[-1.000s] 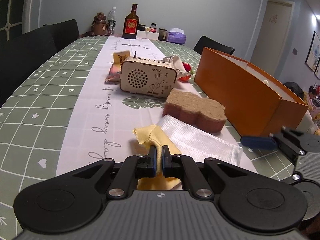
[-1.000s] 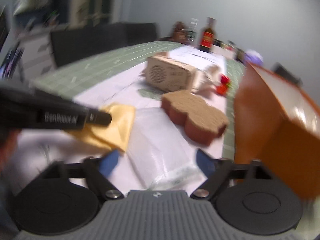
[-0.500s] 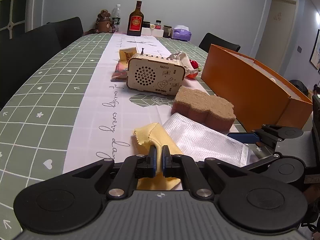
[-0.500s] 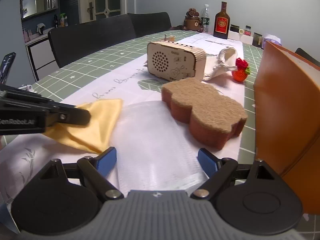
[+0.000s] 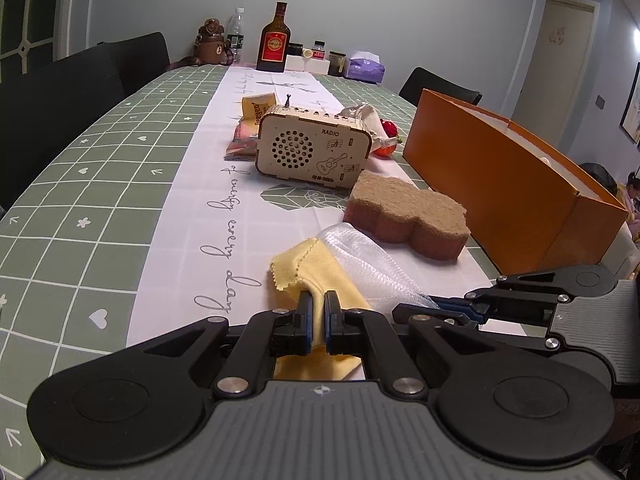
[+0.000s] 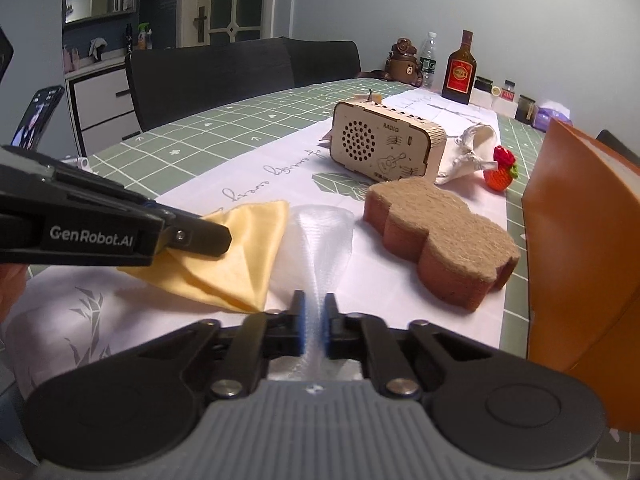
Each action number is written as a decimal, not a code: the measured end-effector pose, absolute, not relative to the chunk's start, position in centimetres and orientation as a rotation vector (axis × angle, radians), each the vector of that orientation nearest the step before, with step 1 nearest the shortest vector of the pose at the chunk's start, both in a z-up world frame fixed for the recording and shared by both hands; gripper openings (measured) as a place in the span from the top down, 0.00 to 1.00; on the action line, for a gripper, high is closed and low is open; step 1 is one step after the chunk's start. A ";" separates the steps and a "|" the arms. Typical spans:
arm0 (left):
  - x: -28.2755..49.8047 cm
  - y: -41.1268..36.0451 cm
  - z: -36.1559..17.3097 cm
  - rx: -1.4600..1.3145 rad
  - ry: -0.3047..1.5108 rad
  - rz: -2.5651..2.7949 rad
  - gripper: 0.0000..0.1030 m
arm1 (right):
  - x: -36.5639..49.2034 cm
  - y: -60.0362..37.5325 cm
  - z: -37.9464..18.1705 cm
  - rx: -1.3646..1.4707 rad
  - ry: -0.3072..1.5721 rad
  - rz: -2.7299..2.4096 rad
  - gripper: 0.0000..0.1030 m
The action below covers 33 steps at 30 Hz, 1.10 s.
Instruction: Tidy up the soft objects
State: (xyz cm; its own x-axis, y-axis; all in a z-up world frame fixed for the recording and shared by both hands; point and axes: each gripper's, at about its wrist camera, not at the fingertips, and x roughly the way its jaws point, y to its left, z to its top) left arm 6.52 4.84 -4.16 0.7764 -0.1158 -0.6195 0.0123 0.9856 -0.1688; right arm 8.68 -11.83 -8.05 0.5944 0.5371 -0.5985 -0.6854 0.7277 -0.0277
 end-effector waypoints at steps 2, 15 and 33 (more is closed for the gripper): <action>6.2 4.9 -4.0 -0.159 0.669 -0.067 0.94 | 8.3 -11.9 -7.8 -0.260 0.594 0.706 0.99; 4.4 4.6 -0.4 -0.161 0.527 -0.048 0.95 | 5.5 -14.8 -2.5 -0.210 0.436 0.646 0.99; 8.9 -3.5 6.5 -0.048 0.374 -0.306 0.94 | 8.9 -23.4 5.1 -0.163 0.339 0.454 0.99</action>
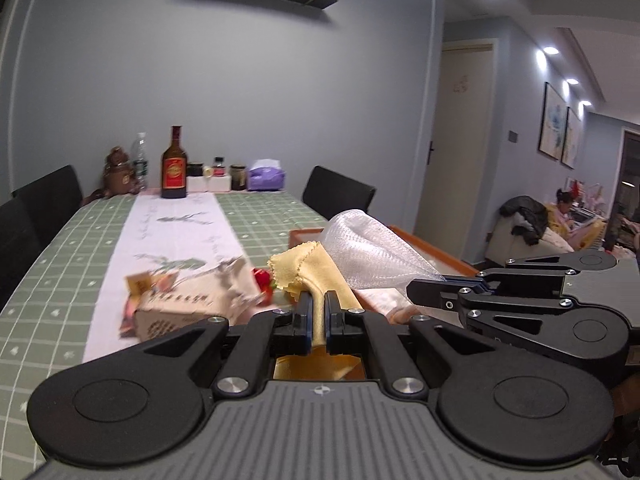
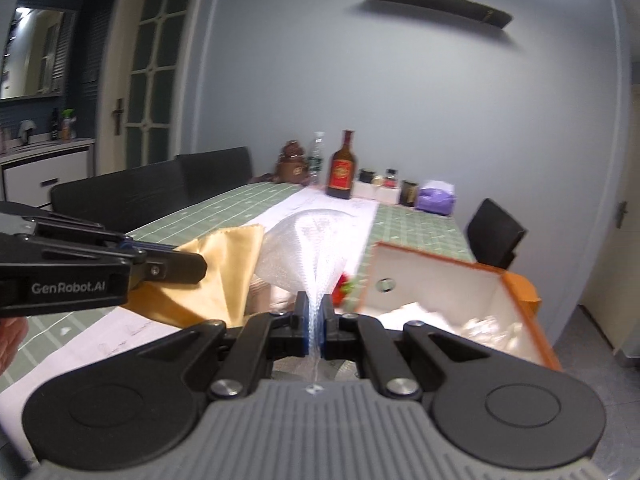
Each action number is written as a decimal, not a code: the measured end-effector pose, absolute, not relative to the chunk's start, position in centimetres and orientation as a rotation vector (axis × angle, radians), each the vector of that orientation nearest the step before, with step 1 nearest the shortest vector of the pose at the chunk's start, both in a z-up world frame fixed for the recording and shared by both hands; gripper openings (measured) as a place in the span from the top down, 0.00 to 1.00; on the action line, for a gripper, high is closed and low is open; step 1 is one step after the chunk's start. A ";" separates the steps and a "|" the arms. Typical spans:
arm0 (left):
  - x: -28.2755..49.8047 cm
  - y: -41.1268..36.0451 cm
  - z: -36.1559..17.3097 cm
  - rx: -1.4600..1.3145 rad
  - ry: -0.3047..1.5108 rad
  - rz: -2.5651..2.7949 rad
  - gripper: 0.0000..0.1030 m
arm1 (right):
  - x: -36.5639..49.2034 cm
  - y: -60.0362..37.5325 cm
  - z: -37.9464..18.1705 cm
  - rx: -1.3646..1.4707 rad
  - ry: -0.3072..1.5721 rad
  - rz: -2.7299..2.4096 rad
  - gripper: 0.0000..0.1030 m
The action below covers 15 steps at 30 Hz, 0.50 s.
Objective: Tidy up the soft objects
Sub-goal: 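Carry the yellow cloth and plastic bag into the orange box and open both tools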
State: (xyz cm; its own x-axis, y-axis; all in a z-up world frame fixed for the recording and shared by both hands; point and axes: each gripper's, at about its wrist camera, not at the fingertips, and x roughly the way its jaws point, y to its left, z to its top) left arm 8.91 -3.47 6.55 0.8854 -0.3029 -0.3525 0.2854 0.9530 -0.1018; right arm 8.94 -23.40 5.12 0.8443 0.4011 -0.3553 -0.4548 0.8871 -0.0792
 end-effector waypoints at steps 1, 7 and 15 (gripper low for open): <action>9.4 -3.8 6.7 -0.048 0.372 -0.317 0.95 | 9.2 -24.0 5.5 -0.159 0.337 0.441 0.99; 12.7 -5.9 7.3 -0.026 0.385 -0.374 0.95 | 12.0 -27.9 6.5 -0.094 0.377 0.381 0.99; 16.7 -9.7 7.1 0.070 0.430 -0.438 0.94 | 16.7 -32.4 5.9 -0.021 0.454 0.327 0.99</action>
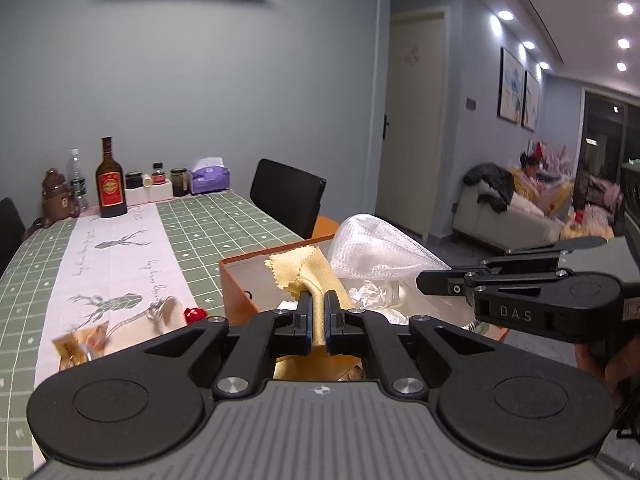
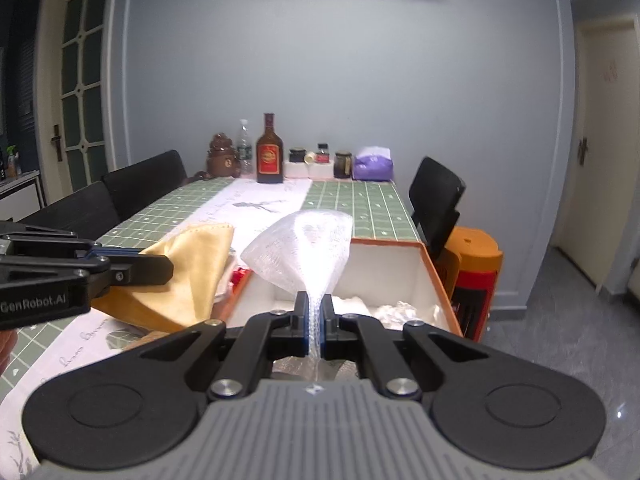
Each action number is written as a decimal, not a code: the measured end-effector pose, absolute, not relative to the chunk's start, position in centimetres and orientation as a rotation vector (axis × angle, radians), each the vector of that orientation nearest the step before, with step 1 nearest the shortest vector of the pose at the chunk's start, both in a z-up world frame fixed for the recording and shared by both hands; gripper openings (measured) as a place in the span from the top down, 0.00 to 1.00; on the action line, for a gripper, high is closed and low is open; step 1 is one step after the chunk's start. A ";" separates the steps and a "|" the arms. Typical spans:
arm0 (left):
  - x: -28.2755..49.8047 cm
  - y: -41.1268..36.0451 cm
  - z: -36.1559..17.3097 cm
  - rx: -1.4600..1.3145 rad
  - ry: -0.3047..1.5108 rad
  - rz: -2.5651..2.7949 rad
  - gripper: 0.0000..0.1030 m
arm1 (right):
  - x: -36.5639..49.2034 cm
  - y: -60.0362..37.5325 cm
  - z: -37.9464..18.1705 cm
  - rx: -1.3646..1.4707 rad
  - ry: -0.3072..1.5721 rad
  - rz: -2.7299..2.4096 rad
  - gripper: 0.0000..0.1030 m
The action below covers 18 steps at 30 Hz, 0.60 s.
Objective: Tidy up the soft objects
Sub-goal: 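Carry the yellow cloth and plastic bag into the orange box and open both tools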
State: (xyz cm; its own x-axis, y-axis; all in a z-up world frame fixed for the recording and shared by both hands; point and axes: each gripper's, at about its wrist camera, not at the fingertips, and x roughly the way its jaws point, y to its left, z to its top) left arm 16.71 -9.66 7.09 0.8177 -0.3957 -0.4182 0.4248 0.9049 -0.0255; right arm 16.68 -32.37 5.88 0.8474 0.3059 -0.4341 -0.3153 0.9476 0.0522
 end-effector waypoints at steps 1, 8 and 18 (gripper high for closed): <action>17.4 -10.1 7.0 0.079 0.443 -0.439 0.94 | 17.3 -32.7 5.7 -0.019 0.464 0.320 0.99; 22.2 -13.5 5.0 0.214 0.589 -0.440 0.94 | 23.0 -33.3 3.3 0.042 0.621 0.364 0.99; 25.0 -15.6 1.7 0.444 0.755 -0.474 0.91 | 29.0 -31.7 0.0 0.101 0.831 0.509 0.98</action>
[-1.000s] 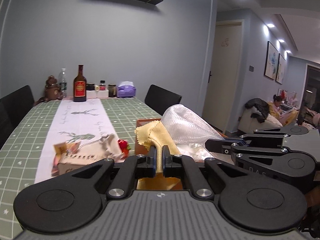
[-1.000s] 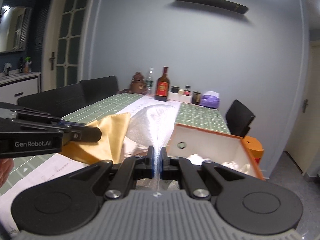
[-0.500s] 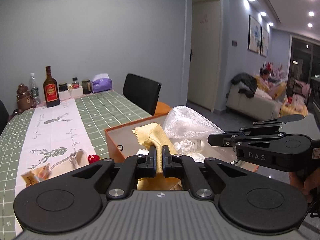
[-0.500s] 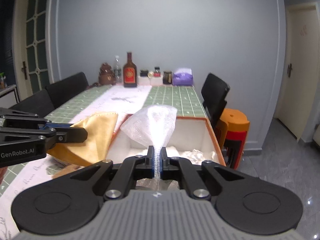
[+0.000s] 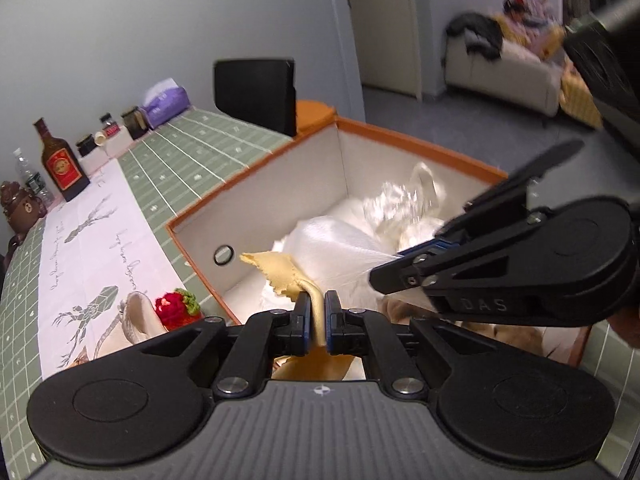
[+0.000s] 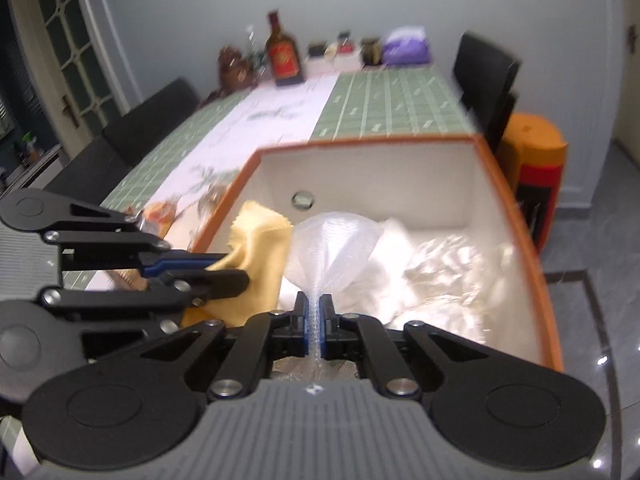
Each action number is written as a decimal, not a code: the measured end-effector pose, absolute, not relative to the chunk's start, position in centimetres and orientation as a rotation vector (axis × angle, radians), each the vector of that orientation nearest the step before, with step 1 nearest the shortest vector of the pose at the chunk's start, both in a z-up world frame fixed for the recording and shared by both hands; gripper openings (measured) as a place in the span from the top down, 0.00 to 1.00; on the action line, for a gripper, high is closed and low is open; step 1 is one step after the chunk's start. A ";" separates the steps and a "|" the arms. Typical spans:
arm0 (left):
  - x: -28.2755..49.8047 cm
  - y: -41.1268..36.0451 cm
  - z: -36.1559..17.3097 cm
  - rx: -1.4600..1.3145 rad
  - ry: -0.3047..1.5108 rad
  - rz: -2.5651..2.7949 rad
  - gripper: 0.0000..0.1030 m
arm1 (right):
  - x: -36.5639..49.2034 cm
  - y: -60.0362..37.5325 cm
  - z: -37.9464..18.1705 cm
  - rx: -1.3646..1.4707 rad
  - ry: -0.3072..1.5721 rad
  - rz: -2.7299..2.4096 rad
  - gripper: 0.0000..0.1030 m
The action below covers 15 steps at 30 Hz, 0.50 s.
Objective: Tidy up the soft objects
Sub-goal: 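Carry the yellow cloth and plastic bag into the orange box and open both tools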
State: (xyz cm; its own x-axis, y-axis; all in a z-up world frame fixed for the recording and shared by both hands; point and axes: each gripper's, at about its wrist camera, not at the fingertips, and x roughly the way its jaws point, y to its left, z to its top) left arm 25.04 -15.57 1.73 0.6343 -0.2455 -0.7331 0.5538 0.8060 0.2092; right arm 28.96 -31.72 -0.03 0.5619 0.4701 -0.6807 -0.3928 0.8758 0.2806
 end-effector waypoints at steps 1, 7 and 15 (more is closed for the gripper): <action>25.1 -15.7 1.5 0.462 0.764 -0.480 0.88 | 29.3 -31.4 -0.4 0.098 0.855 0.529 0.98; 25.5 -15.9 0.9 0.502 0.798 -0.492 0.90 | 30.7 -30.5 -0.8 0.056 0.937 0.563 0.97; 26.4 -15.6 1.1 0.502 0.822 -0.512 0.63 | 31.5 -30.5 -1.0 0.078 0.993 0.534 0.88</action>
